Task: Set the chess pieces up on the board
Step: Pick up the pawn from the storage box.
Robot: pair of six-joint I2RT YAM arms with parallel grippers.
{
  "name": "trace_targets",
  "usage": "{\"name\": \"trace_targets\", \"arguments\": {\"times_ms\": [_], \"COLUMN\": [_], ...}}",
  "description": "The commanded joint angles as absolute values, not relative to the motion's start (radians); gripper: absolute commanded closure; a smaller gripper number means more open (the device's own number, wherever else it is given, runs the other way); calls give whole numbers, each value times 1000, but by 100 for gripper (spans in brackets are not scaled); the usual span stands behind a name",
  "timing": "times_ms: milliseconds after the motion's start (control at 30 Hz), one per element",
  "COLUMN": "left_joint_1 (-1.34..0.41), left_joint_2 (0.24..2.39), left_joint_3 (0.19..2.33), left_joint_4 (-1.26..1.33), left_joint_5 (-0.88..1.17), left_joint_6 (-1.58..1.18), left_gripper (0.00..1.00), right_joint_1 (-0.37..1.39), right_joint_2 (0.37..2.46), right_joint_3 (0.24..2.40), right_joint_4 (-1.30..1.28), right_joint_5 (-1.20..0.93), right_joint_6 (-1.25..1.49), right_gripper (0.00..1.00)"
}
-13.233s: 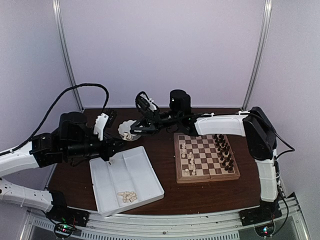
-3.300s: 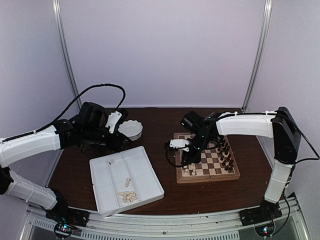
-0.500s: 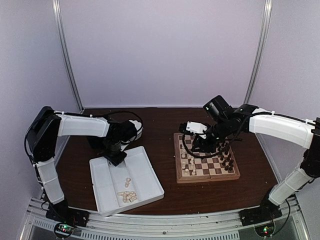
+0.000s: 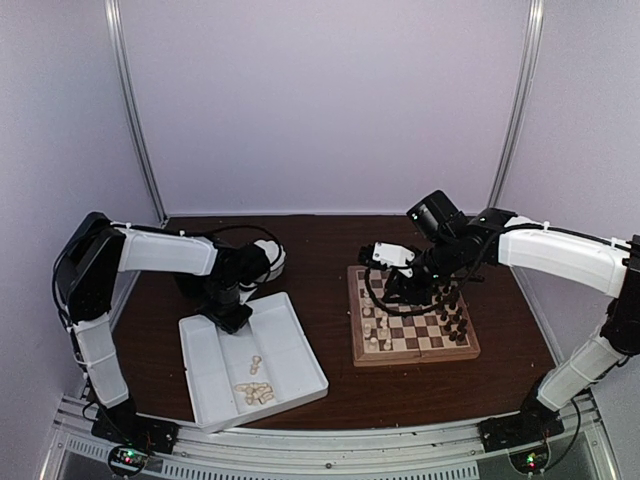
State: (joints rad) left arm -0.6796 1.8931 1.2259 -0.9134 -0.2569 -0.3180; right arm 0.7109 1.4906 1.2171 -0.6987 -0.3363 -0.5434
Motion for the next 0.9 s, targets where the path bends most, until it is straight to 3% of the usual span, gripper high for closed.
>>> {"name": "trace_targets", "arguments": {"times_ms": [0, 233, 400, 700, 867], "left_joint_1": [-669, -669, -669, -706, -787], "left_joint_2": [1917, 1945, 1936, 1578, 1395], "left_joint_3": [1174, 1164, 1157, 1146, 1110], "left_joint_4": [-876, -860, -853, -871, -662], "left_joint_5": [-218, -214, -215, -130, 29], "left_joint_6": [-353, -370, -366, -286, -189], "left_gripper": [72, 80, 93, 96, 94], "right_joint_1": [706, 706, 706, 690, 672], "right_joint_2": [1498, 1502, 1501, 1487, 1520], "right_joint_3": [1206, 1206, 1207, 1304, 1444], "right_joint_4": [-687, -688, -690, -775, -862], "right_joint_5": [-349, -352, -350, -414, -533], "right_joint_6": [-540, -539, -539, -518, -515], "right_gripper": [66, 66, 66, 66, 66]}}
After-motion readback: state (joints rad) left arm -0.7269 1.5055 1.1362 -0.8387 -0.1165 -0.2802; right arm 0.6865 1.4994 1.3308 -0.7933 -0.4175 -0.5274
